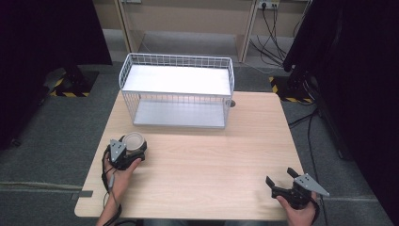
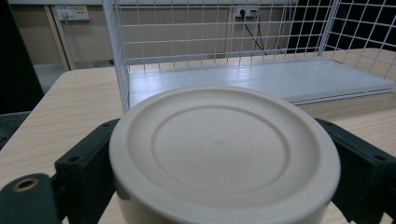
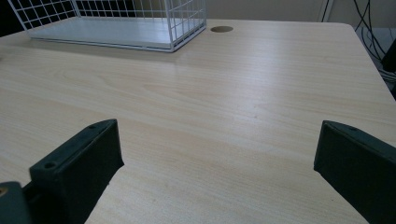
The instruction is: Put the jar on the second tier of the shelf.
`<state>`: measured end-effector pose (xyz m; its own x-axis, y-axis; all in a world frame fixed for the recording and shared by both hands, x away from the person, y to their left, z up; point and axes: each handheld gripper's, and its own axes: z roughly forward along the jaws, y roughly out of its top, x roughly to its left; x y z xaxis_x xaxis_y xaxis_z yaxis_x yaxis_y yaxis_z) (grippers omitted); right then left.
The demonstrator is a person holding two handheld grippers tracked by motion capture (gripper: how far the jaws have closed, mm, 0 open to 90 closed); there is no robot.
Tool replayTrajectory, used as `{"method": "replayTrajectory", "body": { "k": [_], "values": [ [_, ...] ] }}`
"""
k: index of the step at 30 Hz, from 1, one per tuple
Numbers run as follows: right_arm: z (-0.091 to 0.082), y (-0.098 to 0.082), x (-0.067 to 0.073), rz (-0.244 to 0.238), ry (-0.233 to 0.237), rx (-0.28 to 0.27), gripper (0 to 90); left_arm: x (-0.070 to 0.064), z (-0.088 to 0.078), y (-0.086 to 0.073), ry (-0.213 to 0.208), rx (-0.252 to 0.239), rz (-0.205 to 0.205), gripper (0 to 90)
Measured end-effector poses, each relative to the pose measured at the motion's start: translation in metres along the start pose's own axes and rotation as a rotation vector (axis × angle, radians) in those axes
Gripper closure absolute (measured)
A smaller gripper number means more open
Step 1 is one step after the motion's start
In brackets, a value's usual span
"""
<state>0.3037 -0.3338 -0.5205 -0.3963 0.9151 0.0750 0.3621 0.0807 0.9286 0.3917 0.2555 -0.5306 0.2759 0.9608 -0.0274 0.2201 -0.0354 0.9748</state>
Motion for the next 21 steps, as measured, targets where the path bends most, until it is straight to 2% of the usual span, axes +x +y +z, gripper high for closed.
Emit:
{"method": "replayTrajectory", "body": {
  "k": [3, 6, 11, 19, 21],
  "values": [
    [0.000, 0.000, 0.000, -0.001, 0.000, 0.001, 1.1, -0.002, -0.001, 0.000, 0.000, -0.001, 0.012, 10.3],
    [0.000, 0.000, 0.000, -0.001, 0.001, 0.001, 1.1, -0.004, -0.004, 0.004, -0.010, -0.020, 0.005, 10.3],
    [0.000, 0.000, 0.000, -0.001, 0.000, 0.001, 1.1, -0.012, -0.009, 0.022, -0.036, -0.077, 0.009, 10.3],
    [0.000, 0.000, 0.000, -0.001, -0.001, 0.001, 1.1, -0.024, -0.010, 0.043, -0.066, -0.117, 0.025, 10.3],
    [0.000, 0.000, 0.000, -0.001, -0.001, 0.000, 1.1, -0.027, -0.010, 0.053, -0.074, -0.129, 0.028, 10.4]
  ]
}}
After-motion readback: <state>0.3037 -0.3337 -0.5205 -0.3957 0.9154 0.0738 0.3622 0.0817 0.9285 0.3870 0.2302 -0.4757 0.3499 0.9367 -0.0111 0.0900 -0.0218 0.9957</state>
